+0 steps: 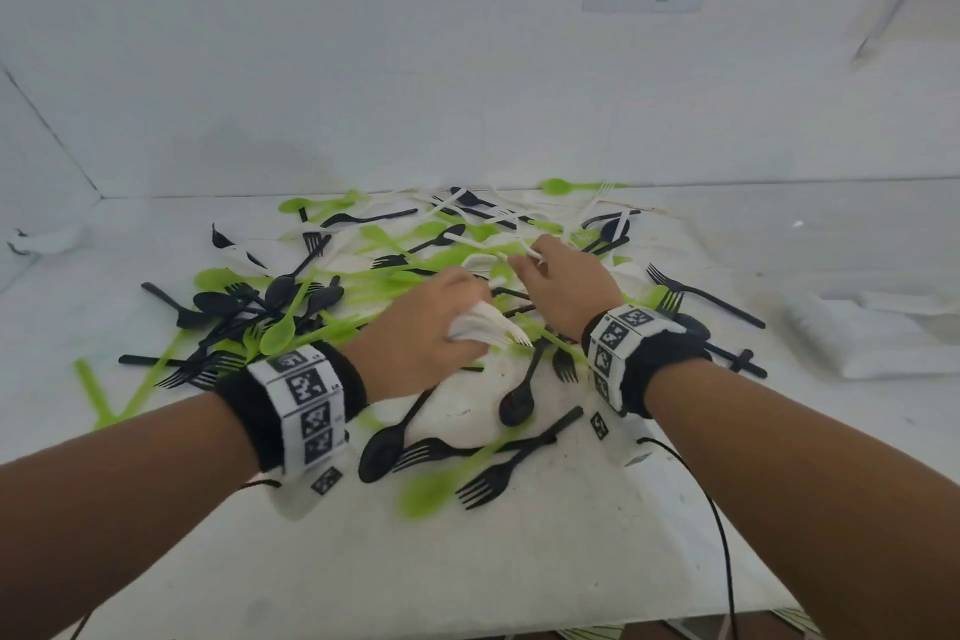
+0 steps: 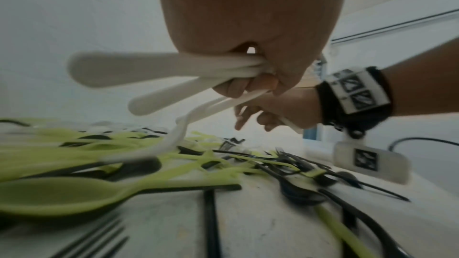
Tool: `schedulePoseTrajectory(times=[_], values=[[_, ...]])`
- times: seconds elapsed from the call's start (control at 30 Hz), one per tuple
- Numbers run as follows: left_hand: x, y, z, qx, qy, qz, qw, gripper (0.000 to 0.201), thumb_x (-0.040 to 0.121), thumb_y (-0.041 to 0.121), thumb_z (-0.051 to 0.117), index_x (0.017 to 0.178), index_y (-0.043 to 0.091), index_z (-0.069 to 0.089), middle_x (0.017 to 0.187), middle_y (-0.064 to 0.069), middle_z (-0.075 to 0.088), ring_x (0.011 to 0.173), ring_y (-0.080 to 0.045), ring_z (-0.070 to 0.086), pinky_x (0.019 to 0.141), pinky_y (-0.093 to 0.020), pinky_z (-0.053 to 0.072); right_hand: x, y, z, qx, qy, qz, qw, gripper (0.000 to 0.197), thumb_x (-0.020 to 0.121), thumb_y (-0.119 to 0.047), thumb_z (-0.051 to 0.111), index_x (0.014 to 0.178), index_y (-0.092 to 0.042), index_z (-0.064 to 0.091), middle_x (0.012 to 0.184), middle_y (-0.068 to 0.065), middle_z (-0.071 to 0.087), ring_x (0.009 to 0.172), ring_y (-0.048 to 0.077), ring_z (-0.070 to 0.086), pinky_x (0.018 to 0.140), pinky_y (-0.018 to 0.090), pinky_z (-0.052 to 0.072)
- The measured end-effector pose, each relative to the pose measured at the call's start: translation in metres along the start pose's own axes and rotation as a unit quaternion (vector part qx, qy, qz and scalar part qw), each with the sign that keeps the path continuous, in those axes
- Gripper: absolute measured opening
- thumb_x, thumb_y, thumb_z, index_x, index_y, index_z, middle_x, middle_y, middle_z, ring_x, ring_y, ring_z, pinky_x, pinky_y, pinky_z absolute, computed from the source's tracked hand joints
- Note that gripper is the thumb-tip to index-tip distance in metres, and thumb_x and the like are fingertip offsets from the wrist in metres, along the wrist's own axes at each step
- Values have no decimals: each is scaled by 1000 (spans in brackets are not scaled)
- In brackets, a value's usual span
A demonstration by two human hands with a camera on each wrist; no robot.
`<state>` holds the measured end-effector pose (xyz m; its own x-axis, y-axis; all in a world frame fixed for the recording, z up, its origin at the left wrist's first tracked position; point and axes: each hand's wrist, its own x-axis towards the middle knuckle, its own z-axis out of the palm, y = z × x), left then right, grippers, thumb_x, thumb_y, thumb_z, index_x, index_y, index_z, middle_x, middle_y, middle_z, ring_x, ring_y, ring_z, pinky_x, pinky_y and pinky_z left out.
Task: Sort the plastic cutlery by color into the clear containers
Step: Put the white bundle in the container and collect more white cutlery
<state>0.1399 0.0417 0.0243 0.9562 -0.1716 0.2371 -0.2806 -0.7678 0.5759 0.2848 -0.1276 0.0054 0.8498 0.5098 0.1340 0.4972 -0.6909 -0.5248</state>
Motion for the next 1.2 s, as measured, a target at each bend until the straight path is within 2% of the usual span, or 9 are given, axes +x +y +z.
schedulePoseTrajectory(times=[0.17,0.37,0.53,0.67,0.77,0.87,0.97,1.1,1.2], values=[[3,-25,-7,-57,40,-135,988,23,94,27,71,84,23,51,75,5,59,60,-4,50,56,-19,40,-8,4,6,36,21,16,999,17,101,-26,55,105,-14,44,81,-1,62,77,27,62,72,40,52],[8,-39,-11,-160,104,-221,956,15,96,26,67,91,11,65,77,10,73,63,-10,60,65,-31,47,-11,0,15,56,-2,57,997,48,97,-24,46,142,-16,32,78,3,64,72,25,63,70,40,53],[20,-43,-21,-224,178,-236,929,16,91,28,70,75,24,70,85,-7,73,63,-12,51,64,-33,43,-9,-14,13,101,38,59,992,36,93,-28,52,129,-21,53,83,-1,62,78,22,59,74,35,50],[35,-43,-24,-294,235,-281,883,17,97,24,66,101,8,66,87,-4,79,61,-8,59,60,-26,43,-7,-33,19,208,98,54,972,22,94,-24,49,116,-25,49,68,-2,52,59,18,49,62,35,45],[45,-34,-22,-377,269,-286,839,9,98,18,65,93,10,64,93,-10,77,51,-5,59,54,-27,38,-13,-52,25,178,50,4,983,31,97,-24,46,127,-30,48,67,-3,58,58,17,54,63,38,50],[51,-25,-22,-421,281,-276,818,15,92,15,67,76,15,67,85,-16,63,50,-16,36,51,-31,28,-17,-60,31,106,14,-48,993,48,101,-24,42,148,-36,40,76,2,67,68,23,63,69,42,55],[55,-23,-19,-421,296,-288,808,11,93,15,67,83,12,62,82,-11,53,51,-18,30,49,-31,28,-17,-56,33,94,12,-75,993,54,105,-28,41,157,-41,31,82,4,69,73,23,66,75,41,55],[55,-25,-17,-416,291,-309,804,11,91,11,69,85,13,60,73,-11,54,49,-16,33,49,-29,31,-17,-50,33,129,-10,-101,986,49,102,-59,42,149,-46,43,91,4,73,76,17,68,77,42,58],[51,-22,-19,-411,225,-280,838,9,92,14,71,92,10,64,86,-16,65,49,-15,36,49,-29,32,-16,-51,17,197,67,-65,976,35,102,-53,47,119,-32,69,88,0,73,79,11,67,76,35,56]])
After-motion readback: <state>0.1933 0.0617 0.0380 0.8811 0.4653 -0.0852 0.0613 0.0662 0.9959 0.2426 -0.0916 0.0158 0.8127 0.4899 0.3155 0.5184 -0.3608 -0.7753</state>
